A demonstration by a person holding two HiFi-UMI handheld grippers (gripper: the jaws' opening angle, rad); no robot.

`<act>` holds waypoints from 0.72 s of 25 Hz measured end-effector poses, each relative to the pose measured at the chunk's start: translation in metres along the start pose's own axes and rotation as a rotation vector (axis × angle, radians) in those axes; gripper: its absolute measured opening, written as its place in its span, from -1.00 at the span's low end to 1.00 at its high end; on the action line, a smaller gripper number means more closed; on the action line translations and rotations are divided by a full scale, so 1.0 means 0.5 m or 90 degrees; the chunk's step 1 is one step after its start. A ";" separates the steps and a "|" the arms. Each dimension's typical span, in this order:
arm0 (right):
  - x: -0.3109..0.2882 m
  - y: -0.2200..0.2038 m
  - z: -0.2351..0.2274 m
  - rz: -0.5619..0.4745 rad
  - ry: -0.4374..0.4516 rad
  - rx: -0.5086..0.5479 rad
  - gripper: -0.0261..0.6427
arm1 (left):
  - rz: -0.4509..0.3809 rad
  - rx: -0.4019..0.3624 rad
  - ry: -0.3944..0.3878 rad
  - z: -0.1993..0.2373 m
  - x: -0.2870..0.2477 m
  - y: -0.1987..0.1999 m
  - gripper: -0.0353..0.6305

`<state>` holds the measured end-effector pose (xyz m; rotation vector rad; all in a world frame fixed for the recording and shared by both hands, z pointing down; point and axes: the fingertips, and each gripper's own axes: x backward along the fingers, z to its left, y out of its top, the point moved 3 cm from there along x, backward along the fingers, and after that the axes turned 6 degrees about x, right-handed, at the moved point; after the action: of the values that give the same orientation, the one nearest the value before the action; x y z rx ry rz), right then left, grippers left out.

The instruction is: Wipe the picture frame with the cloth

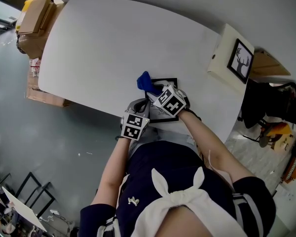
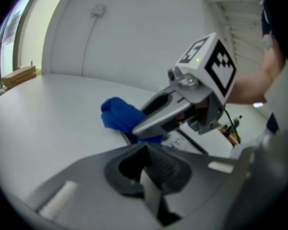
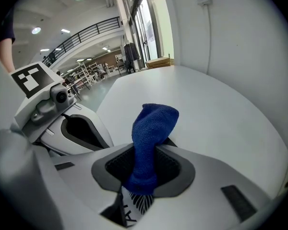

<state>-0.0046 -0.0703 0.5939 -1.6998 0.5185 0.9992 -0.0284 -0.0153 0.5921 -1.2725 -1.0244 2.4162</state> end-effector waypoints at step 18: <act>0.022 -0.026 -0.041 0.030 -0.078 0.030 -0.60 | -0.007 -0.009 0.017 0.000 0.001 0.000 -0.88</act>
<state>0.0186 -0.0831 0.5941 -1.5805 0.5005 1.1090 -0.0286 -0.0150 0.5916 -1.2958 -1.0401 2.3821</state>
